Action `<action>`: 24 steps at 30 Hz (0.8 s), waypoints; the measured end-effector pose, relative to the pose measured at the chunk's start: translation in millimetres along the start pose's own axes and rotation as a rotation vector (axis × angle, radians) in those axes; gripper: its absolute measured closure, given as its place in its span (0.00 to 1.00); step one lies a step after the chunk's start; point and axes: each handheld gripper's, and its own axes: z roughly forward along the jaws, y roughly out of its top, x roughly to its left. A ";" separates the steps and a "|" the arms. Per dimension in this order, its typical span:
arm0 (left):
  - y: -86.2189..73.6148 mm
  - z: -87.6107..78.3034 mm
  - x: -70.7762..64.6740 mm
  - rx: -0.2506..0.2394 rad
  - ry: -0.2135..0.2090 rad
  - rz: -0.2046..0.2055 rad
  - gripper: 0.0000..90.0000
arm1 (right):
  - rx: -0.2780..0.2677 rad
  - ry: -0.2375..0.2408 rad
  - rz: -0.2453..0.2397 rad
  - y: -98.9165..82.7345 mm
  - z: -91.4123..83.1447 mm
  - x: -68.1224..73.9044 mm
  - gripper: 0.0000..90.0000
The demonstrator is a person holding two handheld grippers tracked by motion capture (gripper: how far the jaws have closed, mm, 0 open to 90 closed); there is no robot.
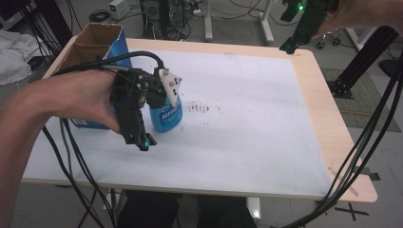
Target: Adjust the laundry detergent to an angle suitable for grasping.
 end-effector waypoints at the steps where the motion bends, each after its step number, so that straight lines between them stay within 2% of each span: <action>1: -0.3 -0.1 -0.1 -0.002 0.001 -0.002 0.15 | -0.003 0.005 0.005 0.7 0.4 0.4 0.13; 9: -3.0 -1.3 1.2 -0.012 0.009 -0.004 0.15 | 0.008 0.023 -0.011 6.8 3.9 2.2 0.13; 15: -5.1 -0.4 2.7 -0.018 0.001 -0.019 0.15 | 0.013 0.017 -0.012 6.6 4.1 1.6 0.13; 20: -3.5 -1.5 3.0 -0.009 -0.003 -0.015 0.15 | 0.008 0.009 0.001 5.6 1.3 3.6 0.13; 23: -2.6 -3.4 3.3 -0.013 0.005 -0.015 0.15 | 0.006 0.007 -0.001 5.9 1.2 3.2 0.13; 24: -2.5 -3.5 3.4 -0.014 0.005 -0.015 0.15 | 0.006 0.009 -0.015 6.1 1.7 2.5 0.13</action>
